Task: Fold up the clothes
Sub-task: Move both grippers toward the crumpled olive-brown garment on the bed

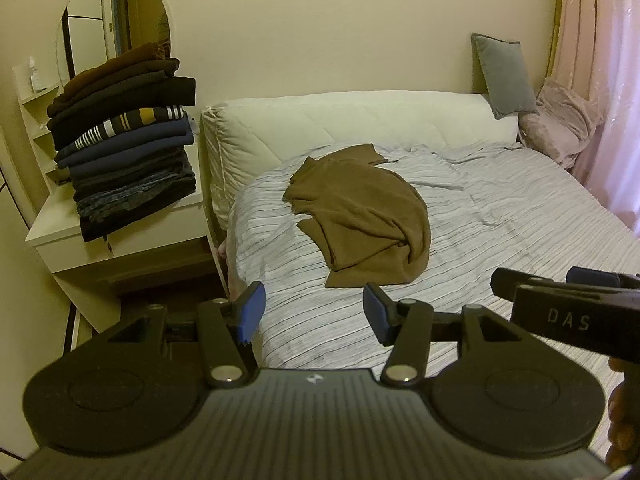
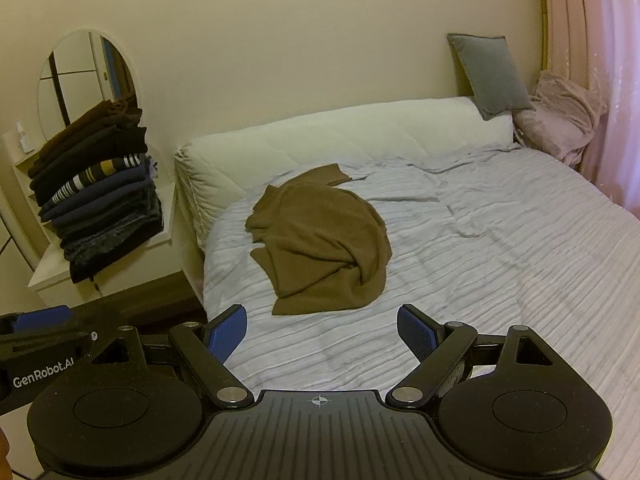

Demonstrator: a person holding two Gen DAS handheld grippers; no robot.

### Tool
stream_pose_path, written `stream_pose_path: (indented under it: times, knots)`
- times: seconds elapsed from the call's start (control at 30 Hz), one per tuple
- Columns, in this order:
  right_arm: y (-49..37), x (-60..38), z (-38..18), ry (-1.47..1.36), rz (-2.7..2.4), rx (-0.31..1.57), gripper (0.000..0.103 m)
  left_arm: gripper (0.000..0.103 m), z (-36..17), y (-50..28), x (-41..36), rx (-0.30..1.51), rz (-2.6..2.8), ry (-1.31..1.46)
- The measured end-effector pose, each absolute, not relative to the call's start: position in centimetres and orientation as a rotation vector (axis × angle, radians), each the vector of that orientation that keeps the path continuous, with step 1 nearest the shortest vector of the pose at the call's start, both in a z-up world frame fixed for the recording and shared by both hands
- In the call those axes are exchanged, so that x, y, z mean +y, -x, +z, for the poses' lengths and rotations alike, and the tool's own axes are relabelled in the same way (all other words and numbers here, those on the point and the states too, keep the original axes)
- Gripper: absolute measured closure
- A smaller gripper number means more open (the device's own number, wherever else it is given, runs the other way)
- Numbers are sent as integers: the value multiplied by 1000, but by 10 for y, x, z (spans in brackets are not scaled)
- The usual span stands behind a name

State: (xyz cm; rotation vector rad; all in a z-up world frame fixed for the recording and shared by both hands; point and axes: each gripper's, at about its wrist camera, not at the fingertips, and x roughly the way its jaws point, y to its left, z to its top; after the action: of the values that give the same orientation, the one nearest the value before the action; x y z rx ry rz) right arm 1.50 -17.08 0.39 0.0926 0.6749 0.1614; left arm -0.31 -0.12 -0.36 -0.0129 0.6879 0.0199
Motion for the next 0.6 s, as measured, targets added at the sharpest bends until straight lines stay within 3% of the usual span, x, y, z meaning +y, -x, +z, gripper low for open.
stream_pose_path:
  times: [0.6]
  knots:
    - [-20,-174,7,-110,159,670,18,53,-5,5,4,689,16,1]
